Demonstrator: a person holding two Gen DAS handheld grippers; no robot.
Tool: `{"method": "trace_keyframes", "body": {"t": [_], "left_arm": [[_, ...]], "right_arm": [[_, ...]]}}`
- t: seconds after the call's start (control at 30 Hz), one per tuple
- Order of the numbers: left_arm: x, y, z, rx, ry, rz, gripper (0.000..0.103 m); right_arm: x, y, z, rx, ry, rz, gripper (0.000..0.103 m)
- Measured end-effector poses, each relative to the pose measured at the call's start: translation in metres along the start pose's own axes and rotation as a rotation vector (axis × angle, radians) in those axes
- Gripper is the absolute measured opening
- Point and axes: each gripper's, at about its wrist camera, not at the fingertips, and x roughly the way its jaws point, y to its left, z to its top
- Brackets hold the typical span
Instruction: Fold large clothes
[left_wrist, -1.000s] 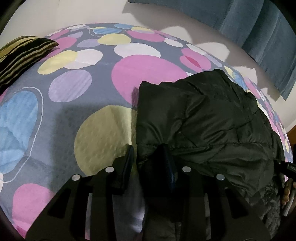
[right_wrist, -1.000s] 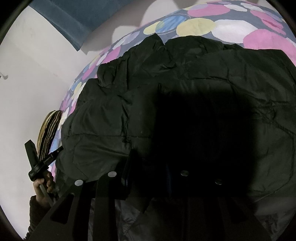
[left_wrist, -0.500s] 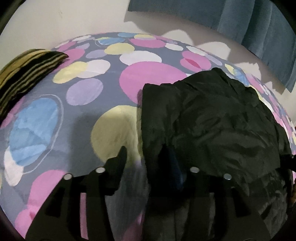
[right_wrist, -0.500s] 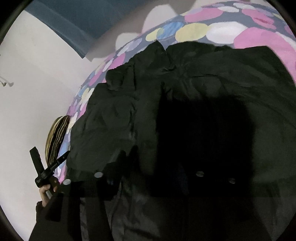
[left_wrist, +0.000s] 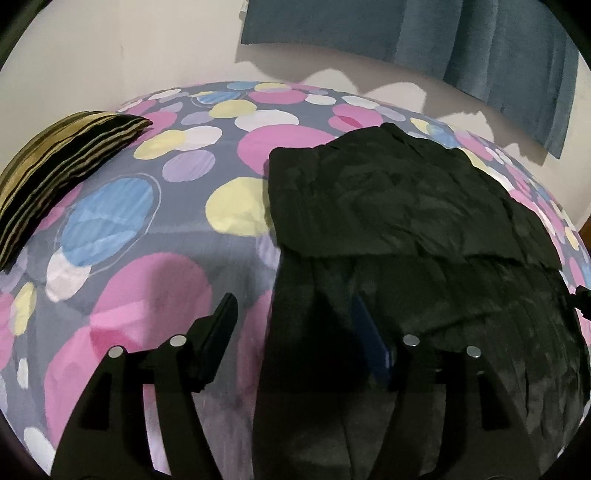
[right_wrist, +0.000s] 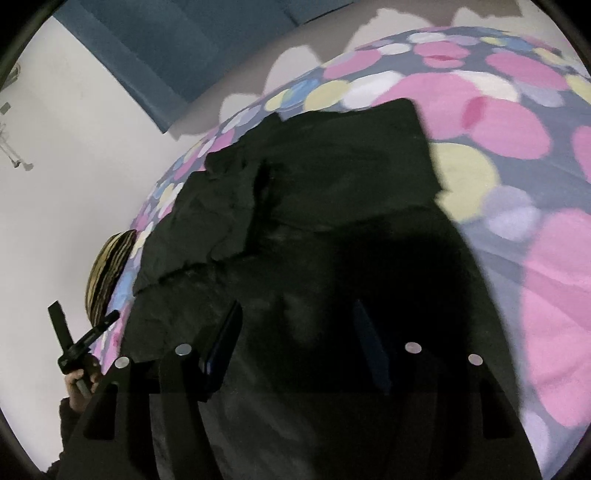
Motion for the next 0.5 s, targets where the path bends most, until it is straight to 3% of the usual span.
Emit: {"method": "trace_keyframes", "body": {"t": [0.2,0.5], "left_arm": [[-0.024,0.001,-0.022,-0.019,0.0,0.004,0.068],[-0.048,0.019,-0.062,-0.053,0.028,0.052,0.071]], "right_arm": [[-0.035,-0.034,-0.028,0.041,-0.023,-0.062,0.066],[-0.063,-0.058,-0.055,0.063,-0.013,-0.062,0.066]]}}
